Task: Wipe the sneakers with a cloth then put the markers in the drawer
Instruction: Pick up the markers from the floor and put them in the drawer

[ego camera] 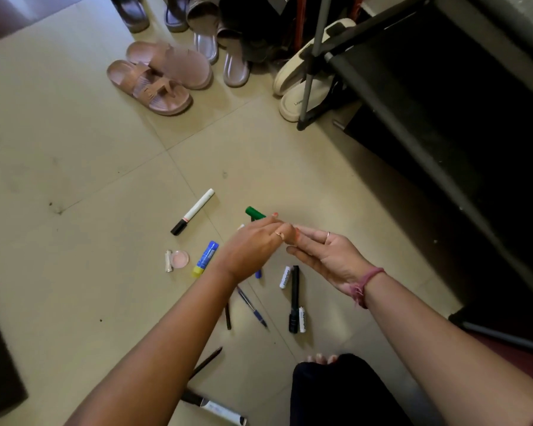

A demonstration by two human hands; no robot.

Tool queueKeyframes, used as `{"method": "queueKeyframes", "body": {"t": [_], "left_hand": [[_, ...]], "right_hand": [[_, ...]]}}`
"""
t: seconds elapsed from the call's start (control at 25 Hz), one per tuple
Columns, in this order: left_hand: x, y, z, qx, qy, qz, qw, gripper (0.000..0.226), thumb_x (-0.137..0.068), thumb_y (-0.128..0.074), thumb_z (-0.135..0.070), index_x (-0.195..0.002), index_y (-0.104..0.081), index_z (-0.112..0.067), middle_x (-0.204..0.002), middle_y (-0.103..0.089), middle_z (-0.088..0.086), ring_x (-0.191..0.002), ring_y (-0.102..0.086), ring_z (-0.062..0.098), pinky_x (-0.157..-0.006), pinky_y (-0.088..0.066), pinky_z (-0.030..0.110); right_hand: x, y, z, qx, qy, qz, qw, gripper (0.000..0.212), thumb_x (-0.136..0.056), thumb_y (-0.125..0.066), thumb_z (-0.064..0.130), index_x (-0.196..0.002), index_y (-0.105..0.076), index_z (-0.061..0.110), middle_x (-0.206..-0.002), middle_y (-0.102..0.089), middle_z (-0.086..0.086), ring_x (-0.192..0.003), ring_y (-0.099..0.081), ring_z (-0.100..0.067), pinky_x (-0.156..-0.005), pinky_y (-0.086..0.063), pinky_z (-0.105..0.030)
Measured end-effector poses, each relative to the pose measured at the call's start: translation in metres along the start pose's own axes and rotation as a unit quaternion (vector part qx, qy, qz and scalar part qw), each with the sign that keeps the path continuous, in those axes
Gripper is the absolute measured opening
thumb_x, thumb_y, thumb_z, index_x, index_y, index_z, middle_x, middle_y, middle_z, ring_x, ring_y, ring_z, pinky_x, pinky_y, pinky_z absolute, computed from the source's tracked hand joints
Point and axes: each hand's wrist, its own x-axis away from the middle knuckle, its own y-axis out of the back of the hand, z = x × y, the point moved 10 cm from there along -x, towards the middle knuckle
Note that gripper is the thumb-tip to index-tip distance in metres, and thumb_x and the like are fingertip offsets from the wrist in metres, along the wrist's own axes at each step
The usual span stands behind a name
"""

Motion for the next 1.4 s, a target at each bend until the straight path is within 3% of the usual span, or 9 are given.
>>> {"method": "queueKeyframes", "body": {"t": [0.16, 0.28, 0.36, 0.44, 0.6, 0.72, 0.96, 1.16, 1.4], "left_hand": [[0.071, 0.023, 0.113, 0.012, 0.315, -0.055, 0.947, 0.028, -0.089, -0.059, -0.004, -0.117, -0.057, -0.002, -0.136, -0.051, 0.016, -0.123, -0.049, 0.034, -0.108, -0.033, 0.041], [0.165, -0.021, 0.182, -0.026, 0.533, 0.198, 0.822, 0.056, -0.095, -0.043, -0.006, -0.149, -0.027, -0.012, -0.161, -0.008, 0.011, -0.148, -0.009, 0.032, -0.115, -0.010, 0.059], [0.193, -0.050, 0.186, -0.024, 0.542, 0.320, 0.777, 0.051, -0.101, -0.036, -0.022, -0.151, -0.023, -0.023, -0.162, 0.007, 0.007, -0.149, 0.003, 0.029, -0.113, 0.000, 0.064], [0.194, -0.058, 0.186, 0.003, 0.568, 0.305, 0.764, 0.041, -0.102, -0.034, -0.032, -0.143, -0.036, -0.027, -0.159, -0.009, 0.010, -0.145, -0.013, 0.032, -0.112, 0.001, 0.064], [0.171, -0.046, 0.193, -0.079, 0.532, 0.223, 0.813, 0.035, -0.100, -0.042, -0.023, -0.132, -0.053, -0.013, -0.120, -0.048, 0.013, -0.104, -0.052, 0.035, -0.098, -0.036, 0.043], [0.161, -0.032, 0.185, -0.025, 0.558, 0.108, 0.822, 0.032, -0.099, -0.048, -0.017, -0.126, -0.061, -0.008, -0.104, -0.053, 0.016, -0.088, -0.053, 0.032, -0.072, -0.040, 0.032], [0.111, -0.004, 0.058, 0.338, 0.518, -0.174, 0.767, 0.027, -0.092, -0.063, -0.008, -0.102, -0.068, -0.032, -0.089, -0.070, 0.000, -0.080, -0.064, 0.004, -0.077, -0.049, 0.017], [0.097, -0.042, -0.041, 0.450, 0.458, -0.150, 0.752, 0.030, -0.090, -0.064, -0.005, -0.111, -0.071, -0.025, -0.096, -0.072, 0.000, -0.085, -0.068, 0.012, -0.077, -0.056, 0.026], [0.117, -0.076, -0.073, 0.517, 0.488, -0.113, 0.695, 0.018, -0.092, -0.062, -0.013, -0.100, -0.069, -0.027, -0.118, -0.064, -0.011, -0.107, -0.062, 0.003, -0.084, -0.053, 0.018]], "right_hand": [[-0.004, -0.002, -0.015, 0.006, -0.005, -0.051, 0.999, 0.029, -0.083, -0.067, 0.003, -0.111, -0.064, -0.003, -0.101, -0.071, -0.017, -0.080, -0.071, -0.014, -0.074, -0.057, -0.018], [-0.007, 0.019, -0.027, -0.017, -0.006, -0.107, 0.994, 0.025, -0.082, -0.067, 0.001, -0.107, -0.065, -0.001, -0.096, -0.071, -0.016, -0.074, -0.070, -0.013, -0.072, -0.057, -0.019], [-0.004, 0.035, -0.033, -0.017, -0.010, -0.129, 0.991, 0.025, -0.083, -0.066, 0.000, -0.108, -0.065, -0.001, -0.094, -0.071, -0.015, -0.072, -0.069, -0.012, -0.072, -0.057, -0.019], [0.000, 0.051, -0.037, -0.014, -0.009, -0.149, 0.989, 0.026, -0.084, -0.065, -0.001, -0.109, -0.064, -0.001, -0.093, -0.070, -0.015, -0.070, -0.069, -0.010, -0.071, -0.057, -0.017], [0.004, 0.075, -0.039, -0.015, -0.012, -0.180, 0.984, 0.028, -0.085, -0.064, 0.000, -0.113, -0.062, 0.000, -0.089, -0.070, -0.013, -0.069, -0.068, -0.009, -0.065, -0.057, -0.016], [0.005, 0.070, -0.040, -0.051, -0.032, -0.146, 0.987, 0.023, -0.092, -0.054, -0.001, -0.114, -0.058, 0.005, -0.093, -0.065, -0.010, -0.070, -0.068, -0.011, -0.064, -0.058, -0.020], [0.011, 0.057, -0.034, 0.052, -0.065, -0.145, 0.986, 0.017, -0.090, -0.045, 0.006, -0.097, -0.058, 0.011, -0.068, -0.041, 0.001, -0.052, -0.040, -0.008, -0.050, -0.037, -0.022], [0.014, 0.042, -0.031, 0.081, -0.061, -0.108, 0.989, 0.042, -0.079, -0.058, 0.063, -0.094, -0.061, 0.023, -0.078, -0.053, 0.005, -0.051, -0.029, -0.008, -0.053, -0.025, -0.023], [0.022, 0.055, -0.025, 0.126, -0.034, -0.148, 0.980, 0.023, -0.088, -0.062, 0.039, -0.080, -0.056, 0.019, -0.075, -0.058, 0.004, -0.062, -0.041, -0.009, -0.062, -0.032, -0.025]]}}
